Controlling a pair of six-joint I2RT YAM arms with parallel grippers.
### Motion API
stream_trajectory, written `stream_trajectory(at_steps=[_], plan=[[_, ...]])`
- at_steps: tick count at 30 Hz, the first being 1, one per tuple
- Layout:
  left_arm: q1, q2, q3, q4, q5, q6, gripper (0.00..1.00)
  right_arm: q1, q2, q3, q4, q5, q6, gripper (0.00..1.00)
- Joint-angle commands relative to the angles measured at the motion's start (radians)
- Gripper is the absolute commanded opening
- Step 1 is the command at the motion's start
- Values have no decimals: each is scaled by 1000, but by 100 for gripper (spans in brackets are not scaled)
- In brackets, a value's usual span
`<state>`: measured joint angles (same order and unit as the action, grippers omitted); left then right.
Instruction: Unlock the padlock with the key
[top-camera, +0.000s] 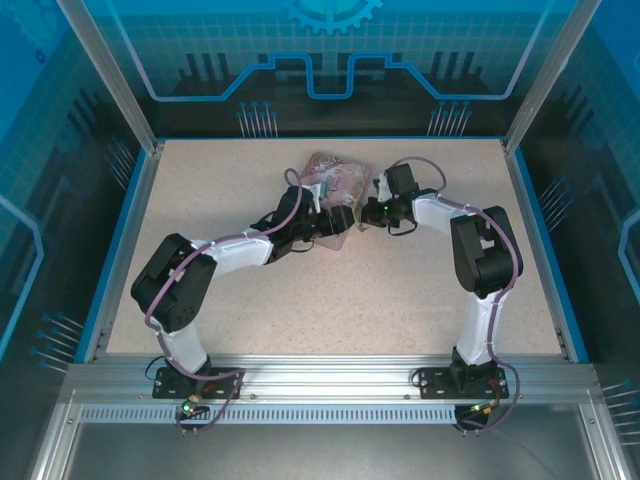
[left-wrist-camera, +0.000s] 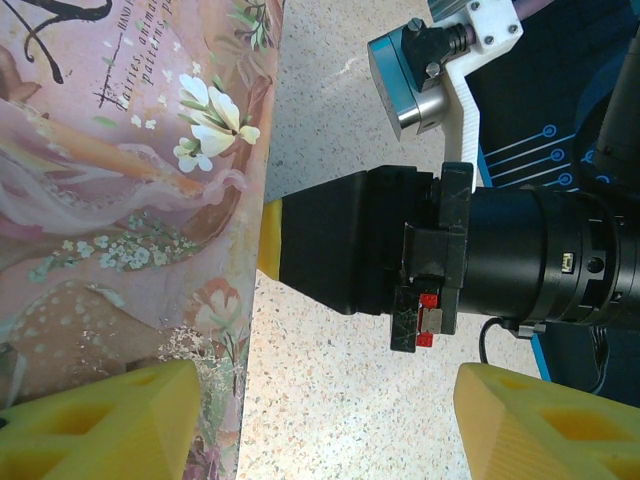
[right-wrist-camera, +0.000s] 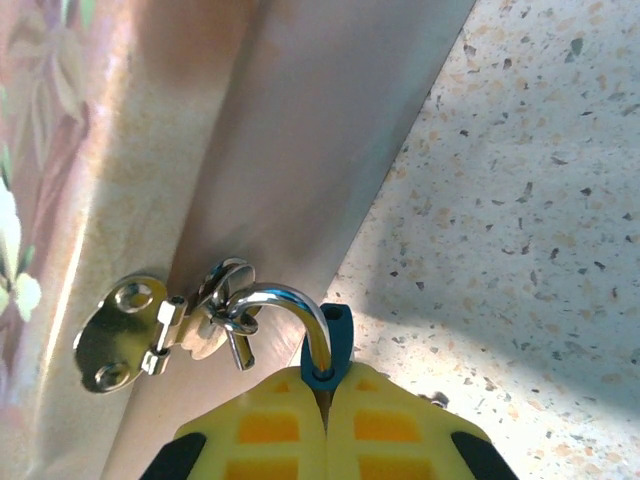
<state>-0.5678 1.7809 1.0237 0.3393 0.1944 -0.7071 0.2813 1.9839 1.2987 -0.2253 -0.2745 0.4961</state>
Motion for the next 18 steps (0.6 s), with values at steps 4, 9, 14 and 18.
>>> stream_trajectory(at_steps=[4,9,14,18], plan=[[-17,78,-68,-207,-5,-29,69,-37,-27,81,15,68,12,4],[-22,86,-65,-207,-5,-30,69,-40,-36,94,32,48,22,4],[-26,90,-58,-211,-3,-30,69,-38,-3,159,-22,62,9,4],[-29,99,-48,-215,0,-30,69,-39,15,176,-14,47,16,4]])
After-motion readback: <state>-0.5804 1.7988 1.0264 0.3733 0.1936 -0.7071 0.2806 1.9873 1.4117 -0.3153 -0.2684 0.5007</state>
